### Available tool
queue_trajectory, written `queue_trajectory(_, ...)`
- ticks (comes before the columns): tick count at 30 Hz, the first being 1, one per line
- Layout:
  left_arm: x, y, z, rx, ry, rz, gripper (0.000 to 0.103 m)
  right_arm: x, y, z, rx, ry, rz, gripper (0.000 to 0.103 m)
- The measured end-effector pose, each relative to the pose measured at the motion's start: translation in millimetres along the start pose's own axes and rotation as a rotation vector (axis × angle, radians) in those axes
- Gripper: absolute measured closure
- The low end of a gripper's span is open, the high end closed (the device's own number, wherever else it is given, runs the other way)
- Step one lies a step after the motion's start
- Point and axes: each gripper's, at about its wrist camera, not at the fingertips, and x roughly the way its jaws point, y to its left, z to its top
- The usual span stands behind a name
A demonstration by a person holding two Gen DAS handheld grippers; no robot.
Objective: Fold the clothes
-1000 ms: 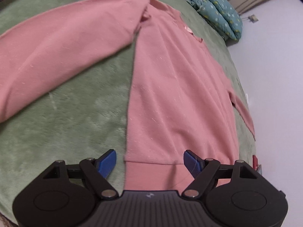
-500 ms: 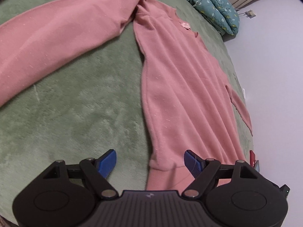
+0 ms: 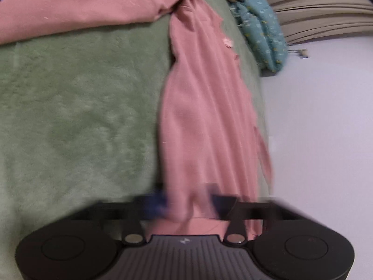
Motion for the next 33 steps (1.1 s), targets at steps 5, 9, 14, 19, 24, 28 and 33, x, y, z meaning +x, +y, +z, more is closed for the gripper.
queue_trajectory(5,-51.2,-12.7,-0.7,-0.034,0.029,-0.037,0.098,-13.4,24.4,-9.1,-0.066,0.064,0.08,0.092)
queue_trajectory(9,-63.0,-8.5,8.5,0.021,0.022,0.16,0.095,-9.6,33.5,-19.8,-0.17,0.118,0.019,0.092)
queue_trajectory(14,-41.1,15.3,2.5,-0.028,0.045,0.176,0.075,3.2,8.4,-22.6,-0.102,0.117,0.009,0.078)
queue_trajectory(19,-26.7,7.9,-2.1,-0.01,0.026,0.101,0.055,11.5,4.3,-19.9,-0.118,0.129,0.076,0.059)
queue_trajectory(24,-21.4,-5.2,-8.6,0.07,0.041,0.156,0.097,27.3,27.1,-26.2,-0.15,0.202,0.125,0.092)
queue_trajectory(28,-51.2,14.7,10.4,-0.064,-0.004,0.105,0.097,8.3,100.4,-57.1,-0.715,0.144,-0.059,0.087)
queue_trajectory(33,-70.8,33.7,27.9,-0.159,-0.071,0.097,0.097,5.5,87.4,-49.3,-0.624,0.143,-0.093,0.071)
